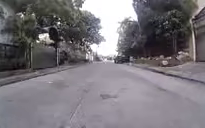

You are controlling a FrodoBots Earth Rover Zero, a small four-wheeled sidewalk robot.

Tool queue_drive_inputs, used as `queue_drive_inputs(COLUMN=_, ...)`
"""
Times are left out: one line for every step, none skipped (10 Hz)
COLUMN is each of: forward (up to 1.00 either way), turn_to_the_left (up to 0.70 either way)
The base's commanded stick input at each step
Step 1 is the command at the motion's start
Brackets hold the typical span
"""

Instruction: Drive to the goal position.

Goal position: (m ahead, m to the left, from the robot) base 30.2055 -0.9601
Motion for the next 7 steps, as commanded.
queue_drive_inputs(forward=1.0, turn_to_the_left=-0.41)
queue_drive_inputs(forward=1.0, turn_to_the_left=-0.41)
queue_drive_inputs(forward=1.0, turn_to_the_left=-0.16)
queue_drive_inputs(forward=1.0, turn_to_the_left=-0.01)
queue_drive_inputs(forward=1.0, turn_to_the_left=-0.01)
queue_drive_inputs(forward=1.0, turn_to_the_left=-0.01)
queue_drive_inputs(forward=1.0, turn_to_the_left=-0.01)
